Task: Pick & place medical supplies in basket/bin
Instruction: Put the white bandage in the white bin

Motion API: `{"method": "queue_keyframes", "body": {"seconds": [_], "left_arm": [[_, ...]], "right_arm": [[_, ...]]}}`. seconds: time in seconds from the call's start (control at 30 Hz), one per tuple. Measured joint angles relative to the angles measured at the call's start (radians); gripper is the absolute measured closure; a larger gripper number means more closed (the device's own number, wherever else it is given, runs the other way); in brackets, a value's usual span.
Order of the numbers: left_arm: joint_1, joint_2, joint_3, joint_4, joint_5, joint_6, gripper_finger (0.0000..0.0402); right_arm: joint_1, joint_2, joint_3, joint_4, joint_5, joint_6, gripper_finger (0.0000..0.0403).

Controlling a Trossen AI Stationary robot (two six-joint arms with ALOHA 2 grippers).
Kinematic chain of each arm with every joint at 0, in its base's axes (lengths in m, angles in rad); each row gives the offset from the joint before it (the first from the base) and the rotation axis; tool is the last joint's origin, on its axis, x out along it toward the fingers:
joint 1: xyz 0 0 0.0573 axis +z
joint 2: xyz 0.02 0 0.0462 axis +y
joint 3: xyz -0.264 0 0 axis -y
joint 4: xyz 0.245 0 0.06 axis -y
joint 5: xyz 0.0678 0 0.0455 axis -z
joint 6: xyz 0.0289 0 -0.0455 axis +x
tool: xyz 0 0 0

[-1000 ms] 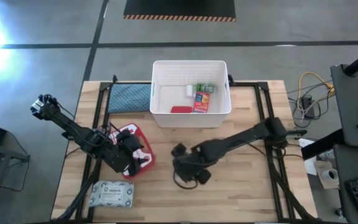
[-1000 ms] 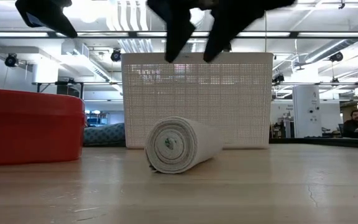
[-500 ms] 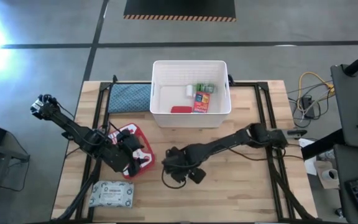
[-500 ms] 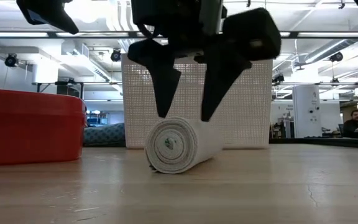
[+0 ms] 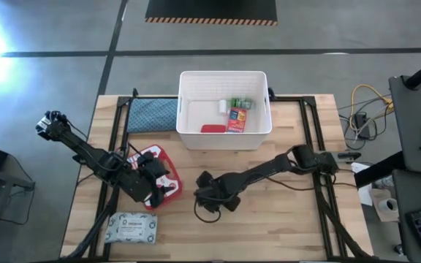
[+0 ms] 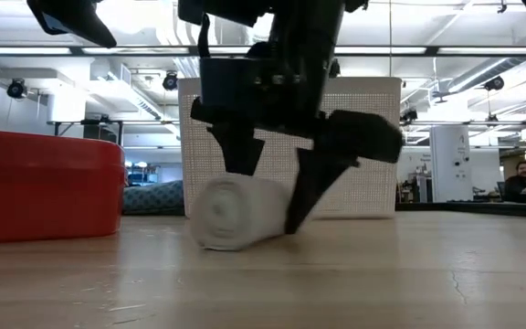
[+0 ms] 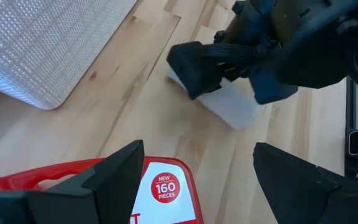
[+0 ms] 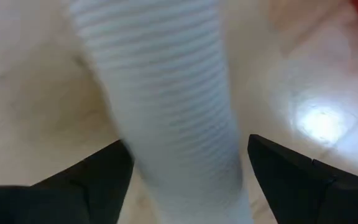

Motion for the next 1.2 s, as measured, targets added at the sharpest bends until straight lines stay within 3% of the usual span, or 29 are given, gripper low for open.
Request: {"method": "queue_keyframes", "body": {"seconds": [0.13,0.27,0.43,0.5,0.63,0.8,0.87,0.97,1.2], "left_arm": [[0.000,0.000,0.002,0.000,0.000,0.000,0.0121],[0.000,0.000,0.001,-0.021,0.019,0.000,0.0121],[-0.017,-0.001,0.007,-0.061,0.029,-0.003,0.0121],[-0.030,-0.001,0.008,-0.060,0.030,-0.003,0.0121],[-0.055,-0.002,0.008,-0.062,0.030,-0.011,0.0121],[-0.070,-0.011,0.008,-0.090,0.023,-0.056,0.0121],[-0.070,-0.017,0.008,-0.089,0.008,-0.057,0.0121],[-0.070,-0.024,0.008,-0.089,-0.025,-0.056,0.0121],[-0.069,-0.029,0.008,-0.090,-0.056,-0.054,0.0121]], "right_arm": [[-0.005,0.000,0.024,-0.003,0.002,0.093,0.0149],[-0.024,0.000,0.057,-0.021,-0.024,0.275,0.0233],[-0.077,-0.011,0.116,-0.058,-0.165,0.523,0.0348],[-0.089,-0.042,0.147,-0.055,-0.181,0.589,0.0375],[-0.098,-0.160,0.230,-0.043,-0.030,0.693,0.0372],[-0.128,-0.322,0.329,-0.038,0.442,0.759,0.0358],[-0.170,-0.381,0.359,-0.036,0.548,0.783,0.0357],[-0.287,-0.437,0.382,-0.062,0.507,0.873,0.0348],[-0.555,-0.440,0.336,-0.199,0.120,1.038,0.0232]]}}
